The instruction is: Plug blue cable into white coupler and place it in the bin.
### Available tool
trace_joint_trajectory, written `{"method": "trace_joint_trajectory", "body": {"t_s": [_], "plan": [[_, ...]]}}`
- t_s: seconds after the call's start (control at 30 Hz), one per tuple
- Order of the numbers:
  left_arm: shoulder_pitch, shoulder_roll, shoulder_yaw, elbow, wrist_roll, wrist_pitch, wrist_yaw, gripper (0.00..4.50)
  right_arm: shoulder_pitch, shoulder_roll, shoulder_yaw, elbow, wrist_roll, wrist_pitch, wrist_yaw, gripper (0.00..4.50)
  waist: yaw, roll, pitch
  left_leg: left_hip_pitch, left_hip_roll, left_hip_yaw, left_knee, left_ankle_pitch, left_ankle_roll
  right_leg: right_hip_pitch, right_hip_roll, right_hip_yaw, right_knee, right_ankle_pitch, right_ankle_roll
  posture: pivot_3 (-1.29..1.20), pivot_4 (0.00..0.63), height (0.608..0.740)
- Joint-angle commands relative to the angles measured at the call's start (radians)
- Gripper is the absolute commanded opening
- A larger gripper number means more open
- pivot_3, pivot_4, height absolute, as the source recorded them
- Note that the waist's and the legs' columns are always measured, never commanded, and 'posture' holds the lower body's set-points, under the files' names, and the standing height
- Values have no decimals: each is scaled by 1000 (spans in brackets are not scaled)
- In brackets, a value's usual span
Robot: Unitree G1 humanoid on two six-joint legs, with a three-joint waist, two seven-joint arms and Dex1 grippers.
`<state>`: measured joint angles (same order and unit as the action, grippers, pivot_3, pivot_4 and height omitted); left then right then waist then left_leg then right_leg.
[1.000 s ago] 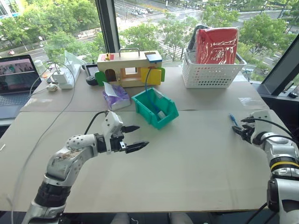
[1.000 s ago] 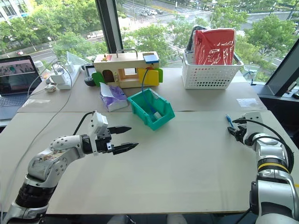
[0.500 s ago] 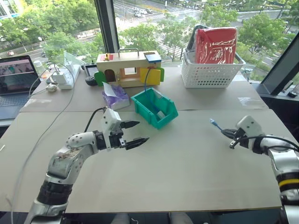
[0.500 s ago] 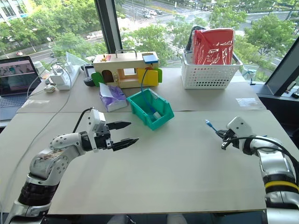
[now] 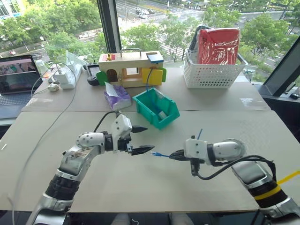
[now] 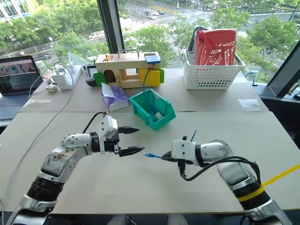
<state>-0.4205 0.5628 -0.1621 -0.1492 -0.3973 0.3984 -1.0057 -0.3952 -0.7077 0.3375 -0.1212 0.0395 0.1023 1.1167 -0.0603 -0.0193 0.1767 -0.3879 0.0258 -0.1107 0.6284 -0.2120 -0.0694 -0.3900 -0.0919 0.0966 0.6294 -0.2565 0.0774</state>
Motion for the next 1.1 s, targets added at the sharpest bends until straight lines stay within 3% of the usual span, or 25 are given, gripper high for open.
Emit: {"method": "trace_joint_trajectory", "body": {"t_s": [0.03,0.57,0.83,0.87,1.1], "plan": [[36,27,-24,-24,5,-1,-48,4223,10,-4,11,0,6,-19,38,51,1,0,0,0,0,0,0,0,0,0,0,0,0,0,0,0,150,740],[-7,77,-168,35,179,-135,-185,4223,47,2,53,-21,-6,-36,94,51,2,0,0,1,0,0,0,0,0,0,0,0,1,-1,1,0,150,740],[-86,43,-229,114,257,-206,-223,4223,27,13,36,-8,11,-14,100,51,3,0,0,1,0,0,0,0,0,0,0,0,1,-1,1,0,150,740],[-93,38,-231,117,261,-209,-226,4223,26,15,30,-17,29,16,104,713,3,0,0,1,0,0,0,0,0,0,0,0,1,-1,1,0,150,740],[-105,28,-229,116,262,-201,-242,4223,24,-2,6,-39,40,38,96,3017,3,0,0,1,0,0,0,0,1,0,0,0,1,0,0,0,150,740]]}}
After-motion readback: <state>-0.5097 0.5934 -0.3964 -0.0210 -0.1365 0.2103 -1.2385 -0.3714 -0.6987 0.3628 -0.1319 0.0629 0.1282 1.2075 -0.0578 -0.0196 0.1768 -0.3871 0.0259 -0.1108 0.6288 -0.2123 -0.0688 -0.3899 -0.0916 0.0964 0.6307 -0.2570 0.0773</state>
